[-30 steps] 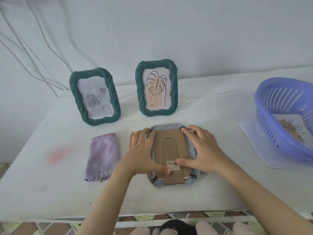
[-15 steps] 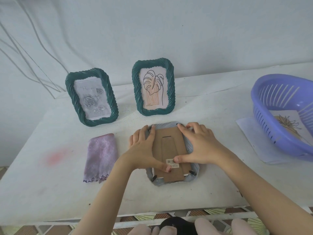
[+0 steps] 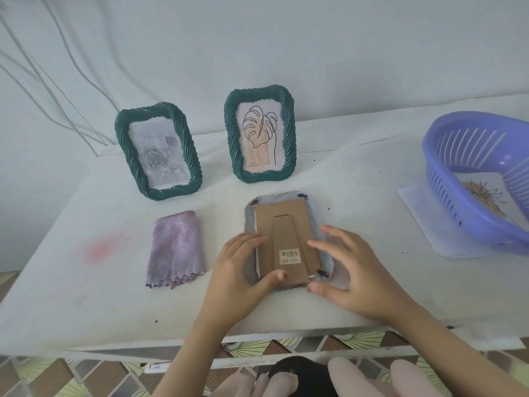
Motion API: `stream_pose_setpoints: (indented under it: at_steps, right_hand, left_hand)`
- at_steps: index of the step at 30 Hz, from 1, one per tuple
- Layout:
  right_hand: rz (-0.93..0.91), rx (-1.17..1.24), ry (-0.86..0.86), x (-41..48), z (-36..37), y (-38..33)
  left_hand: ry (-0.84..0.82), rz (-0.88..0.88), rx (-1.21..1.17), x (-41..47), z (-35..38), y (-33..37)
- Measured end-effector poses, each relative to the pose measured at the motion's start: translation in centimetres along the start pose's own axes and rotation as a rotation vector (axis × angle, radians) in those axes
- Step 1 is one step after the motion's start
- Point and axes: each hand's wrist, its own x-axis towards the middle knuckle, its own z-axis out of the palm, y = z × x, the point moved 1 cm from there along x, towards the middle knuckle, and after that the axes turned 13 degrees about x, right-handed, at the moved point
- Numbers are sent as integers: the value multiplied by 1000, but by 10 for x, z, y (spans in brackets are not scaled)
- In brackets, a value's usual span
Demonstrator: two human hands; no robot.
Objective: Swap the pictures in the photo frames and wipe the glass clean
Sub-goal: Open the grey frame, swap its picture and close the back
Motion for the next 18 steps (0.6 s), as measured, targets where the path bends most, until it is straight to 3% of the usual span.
stream_pose_setpoints:
  at_steps: [10,18]
  right_hand:
    - [4,60,100,-25,4,2]
    - [-17,-18,21,-20,4,-2]
  left_hand:
    - [45,-83,-64,-39,0,-6]
    - [0,-40,-74,-39,-1,-4]
